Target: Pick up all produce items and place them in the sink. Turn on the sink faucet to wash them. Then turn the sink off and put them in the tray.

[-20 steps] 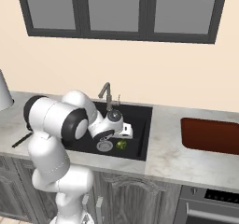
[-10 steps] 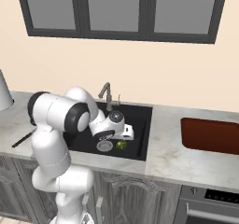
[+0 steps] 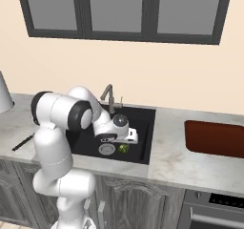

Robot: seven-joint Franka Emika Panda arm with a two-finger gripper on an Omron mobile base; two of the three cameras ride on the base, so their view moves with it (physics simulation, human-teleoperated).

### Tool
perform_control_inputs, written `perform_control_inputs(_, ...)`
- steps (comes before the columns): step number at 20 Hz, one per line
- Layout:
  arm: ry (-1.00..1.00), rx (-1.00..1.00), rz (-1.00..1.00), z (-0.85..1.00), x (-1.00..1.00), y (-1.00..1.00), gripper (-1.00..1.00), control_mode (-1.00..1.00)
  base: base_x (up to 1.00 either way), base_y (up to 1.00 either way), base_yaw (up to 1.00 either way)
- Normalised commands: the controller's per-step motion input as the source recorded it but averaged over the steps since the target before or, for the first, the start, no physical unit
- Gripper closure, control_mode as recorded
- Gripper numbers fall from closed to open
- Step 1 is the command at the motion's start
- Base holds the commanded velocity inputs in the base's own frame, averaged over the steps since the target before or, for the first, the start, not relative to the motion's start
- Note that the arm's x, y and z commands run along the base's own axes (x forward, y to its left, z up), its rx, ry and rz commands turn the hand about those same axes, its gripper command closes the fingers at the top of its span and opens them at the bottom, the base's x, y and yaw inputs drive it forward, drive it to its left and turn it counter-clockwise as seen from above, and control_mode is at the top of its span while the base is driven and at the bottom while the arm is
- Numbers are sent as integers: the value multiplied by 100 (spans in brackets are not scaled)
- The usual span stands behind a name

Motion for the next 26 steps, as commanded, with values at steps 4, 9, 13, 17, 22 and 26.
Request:
perform_control_inputs(4, -3, 0, 0, -11, 8, 0, -100, -100, 0, 0, 0)
perform_control_inputs(9, -1, 0, 0, -16, 4, 0, -100, -100, 0, 0, 0)
perform_control_inputs(13, 0, -1, 0, -17, 2, 0, -100, -100, 0, 0, 0)
perform_control_inputs(17, 0, -1, 0, -9, 1, 0, -100, -100, 0, 0, 0)
perform_control_inputs(22, 0, 0, 0, -4, 5, 0, -100, -100, 0, 0, 0)
perform_control_inputs(26, 0, 0, 0, 0, 4, 0, -100, -100, 0, 0, 0)
